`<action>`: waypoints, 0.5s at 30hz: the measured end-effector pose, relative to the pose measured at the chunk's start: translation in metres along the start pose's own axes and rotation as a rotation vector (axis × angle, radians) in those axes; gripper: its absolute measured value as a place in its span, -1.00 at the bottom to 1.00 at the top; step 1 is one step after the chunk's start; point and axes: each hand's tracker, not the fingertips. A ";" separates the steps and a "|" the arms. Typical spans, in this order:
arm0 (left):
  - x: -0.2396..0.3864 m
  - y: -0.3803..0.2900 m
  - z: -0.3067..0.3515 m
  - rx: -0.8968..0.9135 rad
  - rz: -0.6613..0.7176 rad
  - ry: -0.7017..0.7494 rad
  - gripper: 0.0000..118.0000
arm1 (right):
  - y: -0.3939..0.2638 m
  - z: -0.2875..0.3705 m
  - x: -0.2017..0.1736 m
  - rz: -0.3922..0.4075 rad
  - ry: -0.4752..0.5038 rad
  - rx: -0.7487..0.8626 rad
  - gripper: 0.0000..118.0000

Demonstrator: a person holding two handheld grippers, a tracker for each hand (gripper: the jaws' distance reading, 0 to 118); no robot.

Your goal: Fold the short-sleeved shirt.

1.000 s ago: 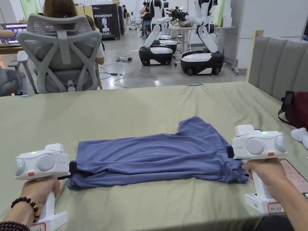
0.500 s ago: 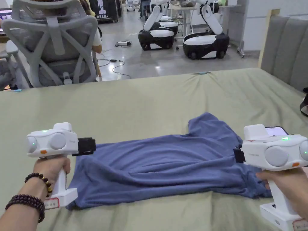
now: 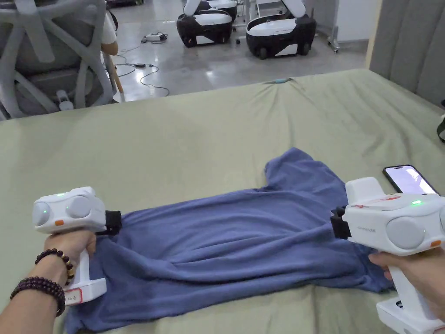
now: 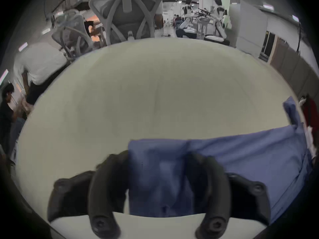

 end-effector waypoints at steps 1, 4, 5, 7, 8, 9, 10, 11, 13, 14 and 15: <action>0.004 0.000 0.007 0.030 0.018 0.065 -0.23 | 0.002 -0.001 0.002 -0.002 -0.003 0.001 -1.00; 0.007 0.006 0.011 0.039 -0.005 0.015 -0.98 | 0.016 -0.011 0.009 0.004 -0.020 -0.005 -1.00; 0.008 0.007 0.012 0.040 -0.012 0.029 -0.98 | 0.023 -0.016 0.012 0.009 -0.029 -0.006 -1.00; 0.007 0.007 0.012 0.039 -0.022 0.020 -0.98 | 0.045 -0.034 0.019 0.009 -0.039 -0.006 -0.96; 0.007 0.004 0.011 0.044 -0.023 0.021 -0.98 | 0.055 -0.044 0.022 0.008 -0.042 -0.006 -0.77; 0.006 0.004 0.012 0.048 -0.019 0.019 -0.98 | 0.067 -0.057 0.026 0.005 -0.038 -0.011 -0.27; 0.004 0.005 0.011 0.048 -0.017 0.015 -0.98 | 0.079 -0.070 0.028 0.005 -0.041 -0.018 0.62; 0.003 0.006 0.010 0.046 -0.016 0.011 -0.98 | 0.087 -0.083 0.030 0.009 -0.048 -0.029 1.00; 0.002 0.006 0.009 0.043 -0.017 0.005 -0.98 | 0.102 -0.107 0.034 0.026 -0.066 -0.046 0.71; 0.002 0.006 0.009 0.040 -0.017 0.004 -0.98 | 0.109 -0.115 0.031 0.023 -0.064 -0.056 0.63; 0.003 0.006 0.009 0.040 -0.020 0.006 -0.98 | 0.114 -0.126 0.033 0.008 -0.065 -0.076 0.62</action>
